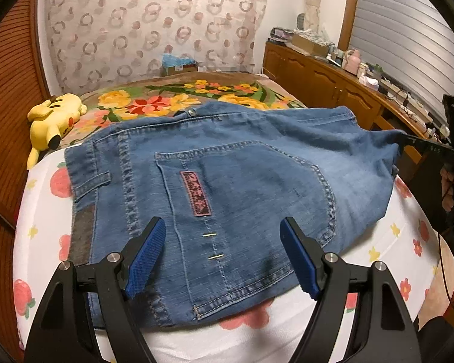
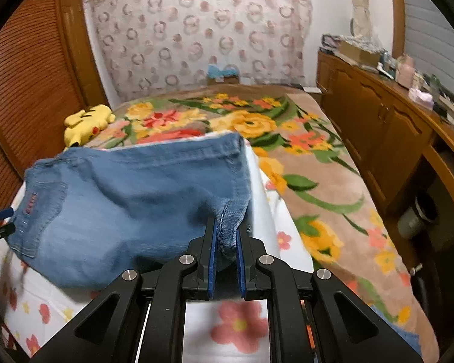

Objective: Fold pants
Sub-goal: 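Grasp the leg hem with the right gripper and lift it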

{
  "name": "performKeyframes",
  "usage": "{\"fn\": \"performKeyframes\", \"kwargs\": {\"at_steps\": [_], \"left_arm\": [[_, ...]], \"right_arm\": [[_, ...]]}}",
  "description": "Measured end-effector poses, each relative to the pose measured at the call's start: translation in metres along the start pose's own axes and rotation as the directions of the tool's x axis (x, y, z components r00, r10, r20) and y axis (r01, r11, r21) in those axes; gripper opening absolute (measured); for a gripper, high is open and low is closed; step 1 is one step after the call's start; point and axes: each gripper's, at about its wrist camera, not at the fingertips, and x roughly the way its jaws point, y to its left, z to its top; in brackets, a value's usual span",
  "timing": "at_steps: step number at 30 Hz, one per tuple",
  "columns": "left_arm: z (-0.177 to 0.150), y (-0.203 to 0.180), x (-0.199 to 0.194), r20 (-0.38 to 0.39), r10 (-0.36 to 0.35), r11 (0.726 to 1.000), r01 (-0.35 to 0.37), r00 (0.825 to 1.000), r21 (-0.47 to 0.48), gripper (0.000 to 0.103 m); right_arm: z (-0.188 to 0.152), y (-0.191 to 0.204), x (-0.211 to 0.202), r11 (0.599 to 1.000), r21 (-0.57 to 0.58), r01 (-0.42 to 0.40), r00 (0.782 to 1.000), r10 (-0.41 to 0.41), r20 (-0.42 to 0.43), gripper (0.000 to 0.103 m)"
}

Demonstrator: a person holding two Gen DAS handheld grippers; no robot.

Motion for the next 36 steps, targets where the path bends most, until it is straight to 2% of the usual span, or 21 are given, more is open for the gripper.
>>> {"fn": "performKeyframes", "kwargs": {"at_steps": [8,14,18,23,25,28,32,36], "left_arm": [[-0.001,0.008,-0.016,0.045,0.008,1.000,-0.007,0.999,-0.025,0.079],[-0.005,0.022,-0.032,0.078,0.031,0.998,-0.027,0.997,-0.051,0.079],[-0.009,0.031,-0.039,0.084,0.053,0.997,-0.047,0.995,-0.064,0.079],[-0.012,0.035,-0.043,0.086,0.062,0.996,-0.056,0.994,-0.070,0.079],[-0.012,0.034,-0.041,0.084,0.064,0.996,-0.058,0.994,-0.069,0.079],[-0.012,0.034,-0.040,0.081,0.058,0.996,-0.052,0.995,-0.068,0.079],[-0.006,0.025,-0.030,0.066,0.040,0.998,-0.037,0.997,-0.053,0.079],[0.005,0.012,-0.014,0.049,0.018,0.999,-0.017,0.999,-0.029,0.079]], "right_arm": [[0.029,0.060,-0.016,0.985,-0.135,-0.108,0.990,0.119,0.073,0.011],[0.049,0.123,-0.023,0.938,-0.280,-0.207,0.967,0.240,0.088,0.010],[0.044,0.159,-0.020,0.888,-0.368,-0.275,0.946,0.318,0.061,0.010],[0.025,0.177,0.000,0.849,-0.383,-0.363,0.925,0.377,-0.041,0.011],[0.023,0.175,0.013,0.841,-0.381,-0.384,0.920,0.383,-0.082,0.011],[0.013,0.168,0.016,0.840,-0.386,-0.382,0.923,0.371,-0.105,0.020],[0.012,0.149,0.009,0.855,-0.373,-0.359,0.931,0.356,-0.080,0.037],[0.015,0.161,0.007,0.886,-0.343,-0.314,0.948,0.315,-0.055,0.039]]}}
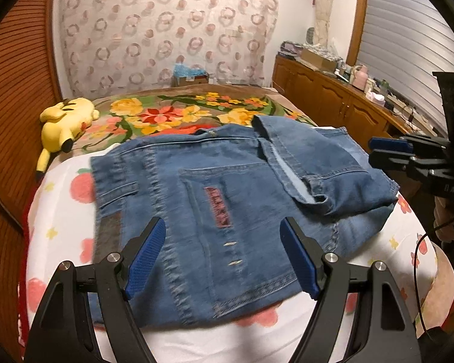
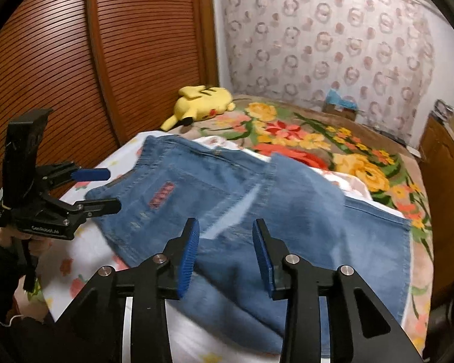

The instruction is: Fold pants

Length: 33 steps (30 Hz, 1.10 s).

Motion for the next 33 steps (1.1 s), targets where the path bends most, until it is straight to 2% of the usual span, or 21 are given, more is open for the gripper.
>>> {"fn": "performKeyframes", "kwargs": {"at_steps": [11,14,16,19,26,29,30,33], "left_arm": [[0.028,-0.044,0.028,-0.023,-0.085,0.994,0.086,0.996,0.069,0.076],[0.033,-0.056,0.037,-0.036,-0.112,0.989,0.115,0.993,0.090,0.070],[0.036,-0.064,0.045,-0.056,-0.134,0.985,0.139,0.989,0.099,0.058],[0.037,-0.076,0.057,-0.088,-0.164,0.979,0.173,0.983,0.112,0.046],[0.037,-0.095,0.085,-0.162,-0.171,0.973,0.193,0.972,0.128,0.039],[0.036,-0.096,0.089,-0.178,-0.191,0.969,0.214,0.965,0.120,0.028],[0.036,-0.097,0.089,-0.179,-0.201,0.968,0.224,0.963,0.117,0.019],[0.036,-0.102,0.081,-0.161,-0.200,0.965,0.223,0.966,0.138,0.013]], "right_arm": [[-0.012,-0.018,-0.001,0.991,0.083,0.101,0.995,-0.099,-0.034,0.040],[-0.013,-0.016,0.002,0.987,0.100,0.123,0.992,-0.119,-0.050,0.040],[-0.014,-0.016,0.003,0.985,0.114,0.130,0.990,-0.124,-0.059,0.040],[-0.014,-0.014,0.000,0.981,0.132,0.142,0.989,-0.134,-0.068,0.040],[-0.015,-0.011,-0.001,0.975,0.170,0.145,0.988,-0.132,-0.082,0.040],[-0.016,-0.010,-0.004,0.974,0.178,0.142,0.988,-0.129,-0.084,0.040],[-0.016,-0.009,-0.004,0.974,0.179,0.141,0.988,-0.128,-0.084,0.039],[-0.018,-0.016,-0.002,0.973,0.184,0.141,0.988,-0.126,-0.088,0.040]]}}
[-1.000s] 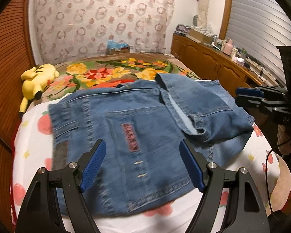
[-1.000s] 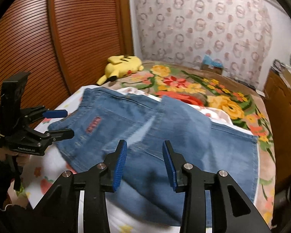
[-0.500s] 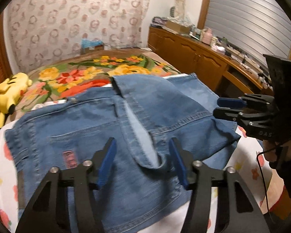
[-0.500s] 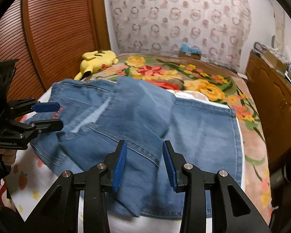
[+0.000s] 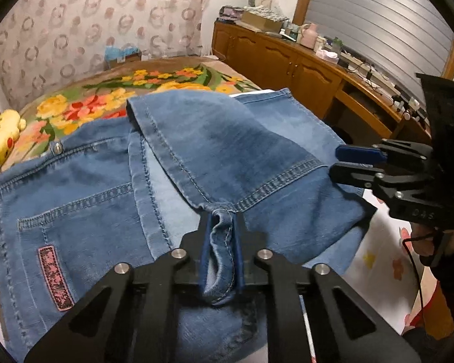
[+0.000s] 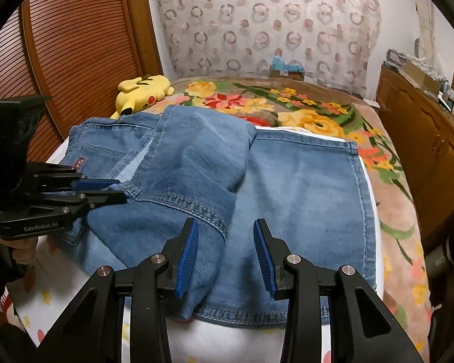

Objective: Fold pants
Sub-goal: 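Grasp the folded hem edge with the left gripper and lift it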

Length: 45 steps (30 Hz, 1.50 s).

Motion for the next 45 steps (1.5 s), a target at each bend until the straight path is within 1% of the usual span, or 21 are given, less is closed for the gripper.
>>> {"fn": "performKeyframes", "kwargs": {"at_steps": [1,3,7,12,15,18,21,27,30,34,39,45], "left_arm": [[0.001,-0.002,-0.004,0.012,-0.004,1.000,0.004,1.000,0.005,0.008],[0.001,-0.005,-0.011,0.029,-0.015,1.000,0.014,0.999,0.011,0.004],[0.005,-0.008,-0.033,0.084,-0.005,1.000,0.004,0.996,0.016,0.004],[0.009,-0.002,-0.068,0.156,0.009,1.000,-0.011,0.988,0.011,0.003],[0.015,0.001,-0.095,0.211,0.017,1.000,-0.020,0.977,0.014,0.003],[0.019,0.006,-0.121,0.264,0.055,0.998,-0.062,0.963,0.017,0.003],[0.016,0.021,-0.138,0.287,0.098,0.995,-0.101,0.953,-0.003,0.003],[-0.004,0.053,-0.156,0.295,0.169,0.985,-0.153,0.940,-0.076,0.003],[-0.015,0.066,-0.156,0.282,0.199,0.979,-0.177,0.939,-0.104,0.003],[-0.030,0.075,-0.151,0.248,0.219,0.973,-0.192,0.944,-0.129,0.003],[-0.057,0.082,-0.136,0.189,0.220,0.968,-0.191,0.957,-0.161,0.003],[-0.072,0.087,-0.121,0.131,0.228,0.963,-0.204,0.965,-0.175,0.003]], "right_arm": [[0.001,-0.002,0.001,1.000,0.002,0.000,1.000,0.000,-0.001,0.040],[0.001,-0.006,0.004,1.000,0.006,-0.002,1.000,0.002,-0.003,0.040],[-0.001,-0.010,0.006,1.000,0.011,-0.001,1.000,0.001,-0.003,0.040],[-0.001,-0.008,0.002,1.000,0.000,0.001,1.000,-0.001,0.003,0.040],[0.000,-0.005,0.000,1.000,-0.009,0.001,1.000,-0.001,0.013,0.040],[0.002,-0.001,-0.005,1.000,-0.024,0.001,1.000,0.000,0.025,0.040],[0.003,0.003,-0.008,0.999,-0.036,-0.001,0.999,0.002,0.035,0.040],[0.001,0.010,-0.004,0.998,-0.062,-0.015,0.999,0.018,0.037,0.040],[0.000,0.014,0.000,0.997,-0.075,-0.024,0.999,0.027,0.031,0.040],[0.002,0.016,0.005,0.996,-0.085,-0.037,0.999,0.039,0.023,0.040],[0.005,0.014,0.011,0.995,-0.089,-0.049,0.999,0.050,0.009,0.040],[0.009,0.011,0.014,0.994,-0.093,-0.057,0.998,0.058,0.001,0.040]]}}
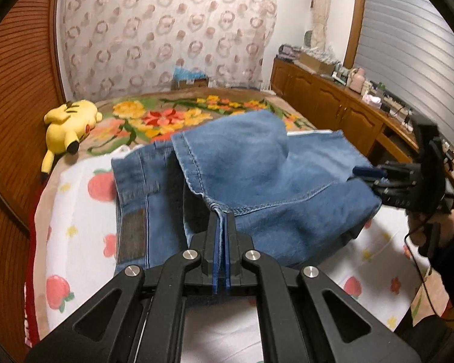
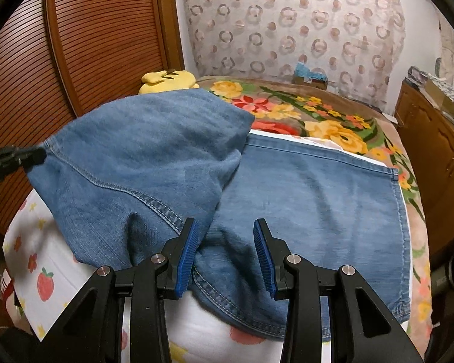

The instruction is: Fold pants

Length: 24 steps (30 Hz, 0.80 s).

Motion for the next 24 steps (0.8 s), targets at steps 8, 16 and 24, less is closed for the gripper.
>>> {"fn": "performKeyframes", "kwargs": {"at_steps": [8,16,24], "left_arm": [[-0.010,0.005,0.013,-0.052,0.012,1.000,-0.013,0.999,-0.018,0.005],[0.002,0.013,0.009,-0.025,0.031,0.999,-0.031,0.999,-0.017,0.047],[0.024,0.024,0.023,-0.021,0.059,0.998,-0.059,0.998,-0.019,0.052]], "right_arm": [[0.005,0.003,-0.006,1.000,-0.009,-0.012,0.999,0.012,0.030,0.040],[0.007,0.012,0.002,0.998,-0.033,-0.045,0.998,0.046,0.041,0.040],[0.007,0.013,0.034,0.997,-0.044,-0.064,0.998,0.063,-0.024,0.040]]}}
